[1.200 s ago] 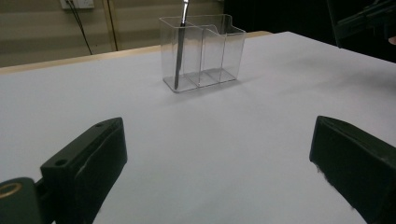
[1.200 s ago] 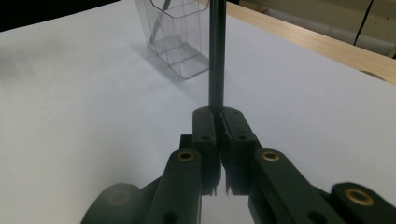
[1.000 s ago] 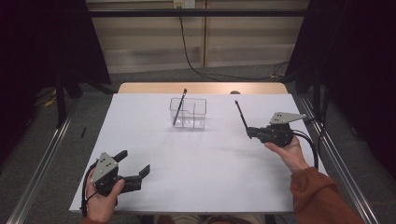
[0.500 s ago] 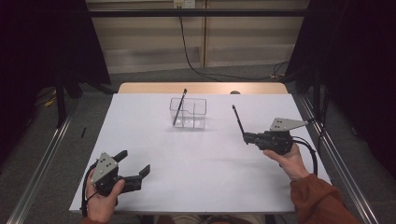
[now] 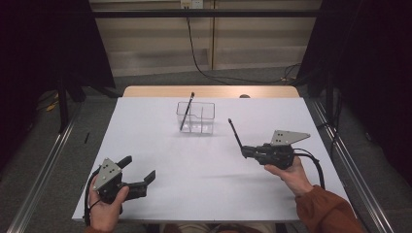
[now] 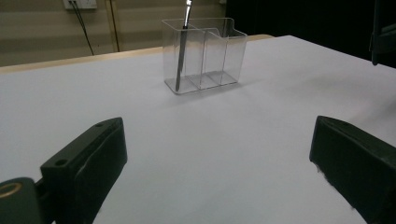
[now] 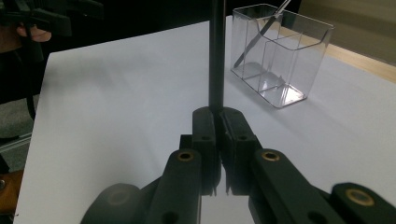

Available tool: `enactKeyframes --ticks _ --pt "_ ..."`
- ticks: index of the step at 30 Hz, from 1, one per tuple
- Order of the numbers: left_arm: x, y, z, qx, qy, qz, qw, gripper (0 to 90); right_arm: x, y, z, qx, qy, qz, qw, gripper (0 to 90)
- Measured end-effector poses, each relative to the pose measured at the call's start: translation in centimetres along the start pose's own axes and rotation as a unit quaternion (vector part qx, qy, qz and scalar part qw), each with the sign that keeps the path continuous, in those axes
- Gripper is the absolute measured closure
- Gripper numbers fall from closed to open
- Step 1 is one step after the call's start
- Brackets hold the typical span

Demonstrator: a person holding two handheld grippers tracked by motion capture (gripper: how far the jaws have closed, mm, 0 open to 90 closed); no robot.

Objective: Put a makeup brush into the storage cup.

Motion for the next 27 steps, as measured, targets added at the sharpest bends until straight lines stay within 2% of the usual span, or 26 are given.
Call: enactKeyframes --ticks 4,6,8,10,18,20,27 --pt "0.1 0.1 0.2 0.006 0.009 0.003 0.9999 4.1 0.0 0.2 -0.1 0.006 0.001 0.010 0.9999 84.9" --pt "0.3 0.3 0.4 0.001 0.007 0.003 1.0000 4.1 0.0 0.3 -0.2 0.007 0.001 0.011 0.9999 84.9" --pt "0.5 0.4 0.6 0.010 0.014 0.006 0.9998 4.1 0.0 0.3 -0.1 0.013 0.001 0.013 0.9998 84.9" --pt "0.8 0.6 0.9 0.006 0.005 0.009 0.9999 4.1 0.0 0.5 -0.1 0.012 0.001 0.015 0.9998 84.9" --pt "2.0 1.0 2.3 0.017 -0.017 0.008 0.9997 3.7 0.7 0.9 -0.7 0.013 0.008 0.021 0.9997 84.9" --pt "2.2 1.1 2.7 0.016 -0.030 0.009 0.9994 3.0 0.9 1.1 -0.9 0.013 0.011 0.018 0.9997 84.9" --pt "3.2 1.9 4.2 0.020 -0.044 0.022 0.9986 3.0 2.0 1.8 -1.8 0.009 0.026 0.024 0.9993 84.9"
Point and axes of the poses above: each handheld gripper's, and its own axes: x roughly forward along the jaws, y roughly out of its top, z roughly to its right, the point moved 2 cm from there along x, roughly forward along the jaws, and after that the axes turned 12 degrees about -x, right-handed, at the moved point
